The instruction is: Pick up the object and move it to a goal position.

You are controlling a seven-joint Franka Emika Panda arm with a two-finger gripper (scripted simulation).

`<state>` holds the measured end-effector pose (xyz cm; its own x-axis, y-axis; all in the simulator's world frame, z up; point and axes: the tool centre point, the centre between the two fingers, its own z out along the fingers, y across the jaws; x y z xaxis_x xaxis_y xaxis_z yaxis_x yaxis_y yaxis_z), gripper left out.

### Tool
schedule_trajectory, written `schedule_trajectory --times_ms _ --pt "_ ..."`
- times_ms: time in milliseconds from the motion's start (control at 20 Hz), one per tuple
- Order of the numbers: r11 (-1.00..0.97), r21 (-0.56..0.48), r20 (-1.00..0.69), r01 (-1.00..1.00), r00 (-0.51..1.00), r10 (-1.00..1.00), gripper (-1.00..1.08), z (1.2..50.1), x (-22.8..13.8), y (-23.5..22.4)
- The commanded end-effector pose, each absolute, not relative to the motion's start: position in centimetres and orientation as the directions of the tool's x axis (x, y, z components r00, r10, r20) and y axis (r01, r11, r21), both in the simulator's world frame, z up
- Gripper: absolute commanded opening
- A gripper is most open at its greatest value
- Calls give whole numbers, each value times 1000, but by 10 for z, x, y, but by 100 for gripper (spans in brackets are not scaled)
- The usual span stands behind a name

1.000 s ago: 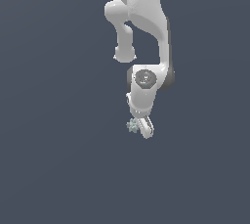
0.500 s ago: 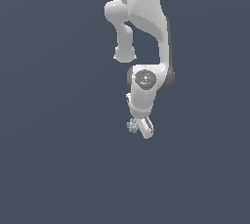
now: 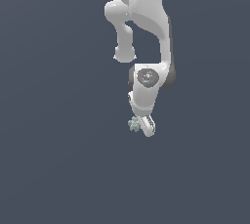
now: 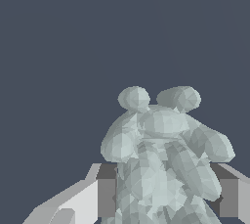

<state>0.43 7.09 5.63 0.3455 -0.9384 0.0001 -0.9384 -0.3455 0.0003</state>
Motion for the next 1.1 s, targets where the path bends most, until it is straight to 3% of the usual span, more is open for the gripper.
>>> schedule_trajectory --times_ms 0,1050 --pt "-346 0 0 -938 346 -938 -100 58 -2 79" --pt "-347 0 0 -938 347 -938 -100 80 -121 218"
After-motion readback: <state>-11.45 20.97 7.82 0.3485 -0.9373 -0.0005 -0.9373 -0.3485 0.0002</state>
